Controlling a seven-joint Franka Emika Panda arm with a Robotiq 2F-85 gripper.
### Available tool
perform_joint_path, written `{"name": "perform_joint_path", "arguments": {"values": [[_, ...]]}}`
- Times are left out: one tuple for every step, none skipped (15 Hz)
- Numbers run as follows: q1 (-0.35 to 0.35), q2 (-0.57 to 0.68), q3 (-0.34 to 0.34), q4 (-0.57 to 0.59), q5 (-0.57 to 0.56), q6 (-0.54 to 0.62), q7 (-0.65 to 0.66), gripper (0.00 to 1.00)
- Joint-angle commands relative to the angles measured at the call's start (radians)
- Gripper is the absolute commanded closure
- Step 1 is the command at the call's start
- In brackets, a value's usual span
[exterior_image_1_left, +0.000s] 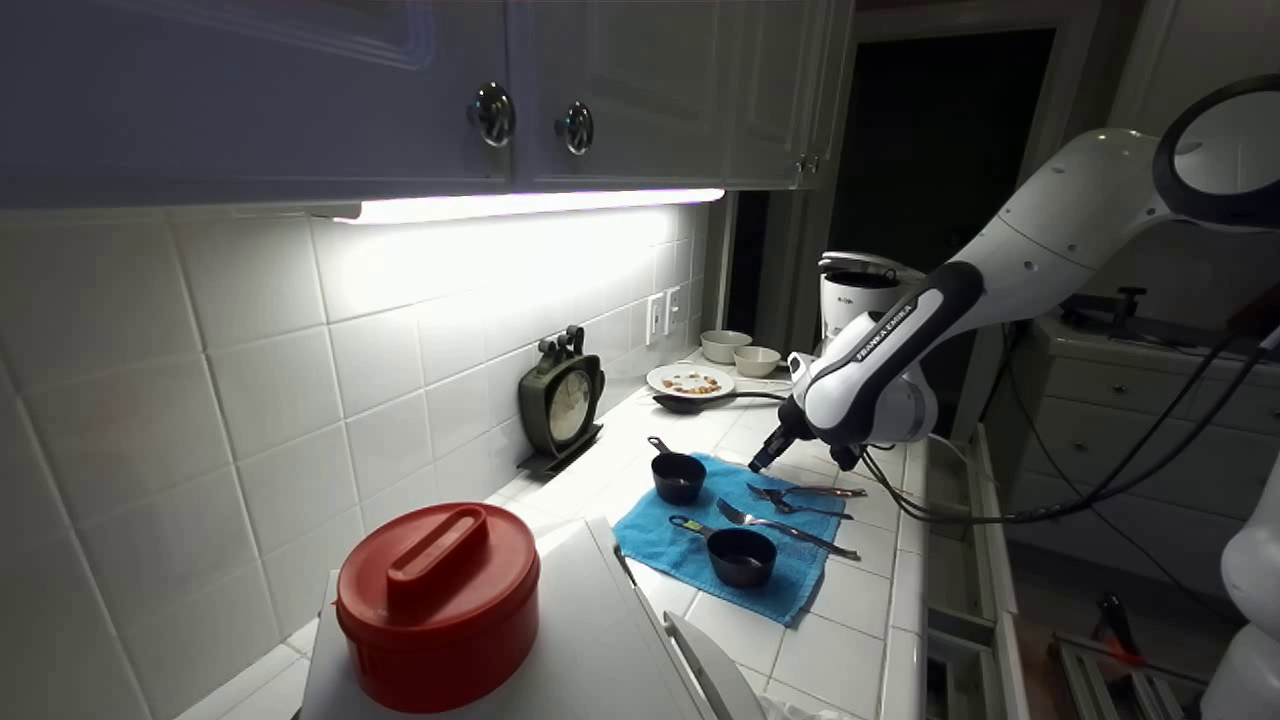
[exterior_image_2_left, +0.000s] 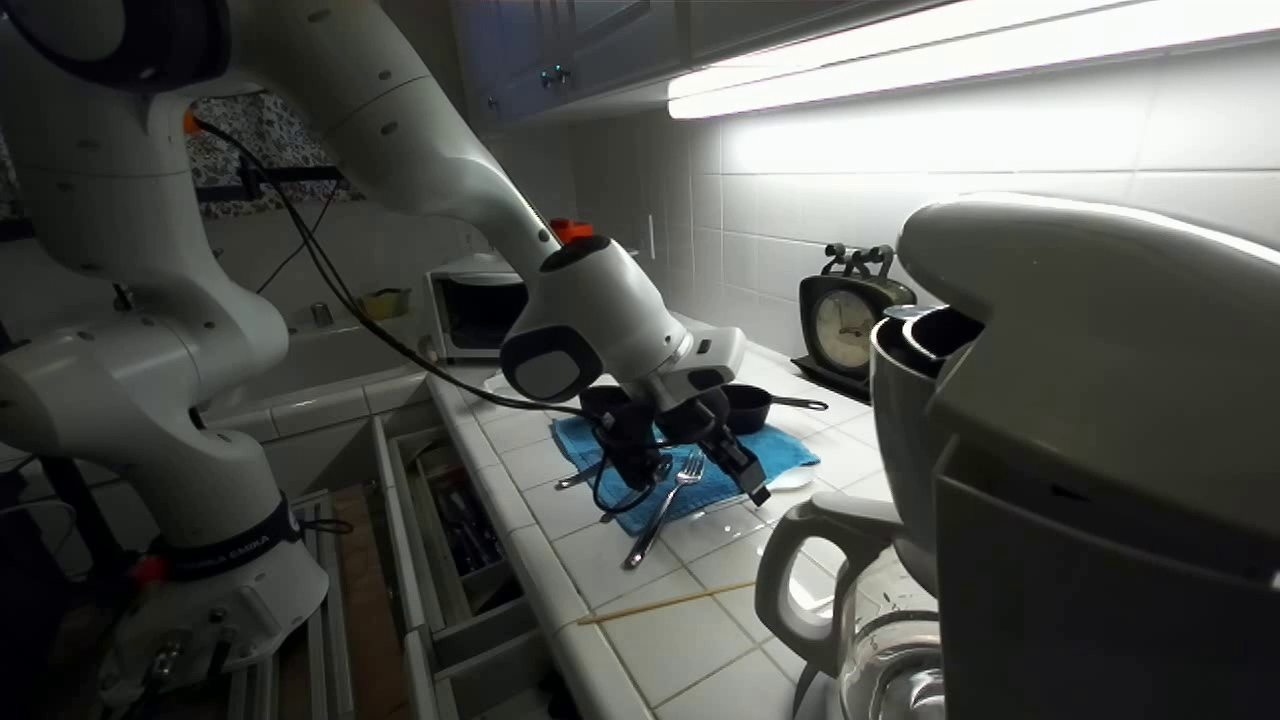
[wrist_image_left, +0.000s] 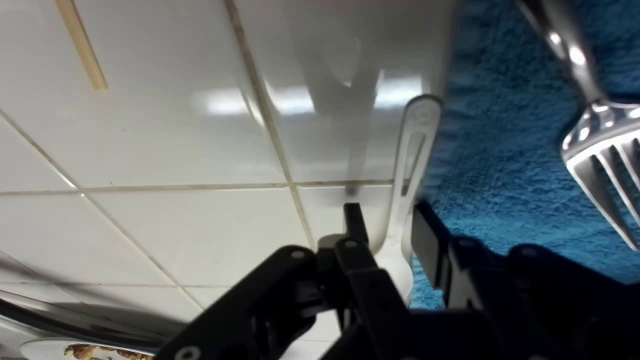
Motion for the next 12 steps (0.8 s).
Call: {"name": "perform_joint_path", "arguments": {"values": [[0.019,0.034,-0.019,0.017,-0.006,0.018,-0.002,0.85],[0.022,0.034,-0.022,0.018,-0.006,0.018,-0.002,0.88],[0.023,0.035,-0.022,0.018,-0.006,0.017,-0.003,0.9],[0.024,0.036,-0.022,0.019,-0.006,0.016,-0.003,0.94],[0.026,0.038,-0.022,0.019,-0.006,0.016,-0.003,0.96],[0.029,0.038,-0.022,0.02,-0.006,0.016,-0.003,0.96],[0.029,0.039,-0.021,0.021,-0.006,0.018,-0.003,0.94],[0.027,0.041,-0.019,0.023,-0.005,0.018,-0.004,0.94],[0.026,0.041,-0.018,0.023,-0.005,0.018,-0.003,0.93],[0.021,0.039,-0.011,0.023,-0.004,0.017,-0.004,0.92],[0.019,0.039,-0.009,0.023,-0.004,0.017,-0.004,0.93],[0.012,0.037,-0.001,0.024,-0.003,0.017,-0.004,0.93]]}}
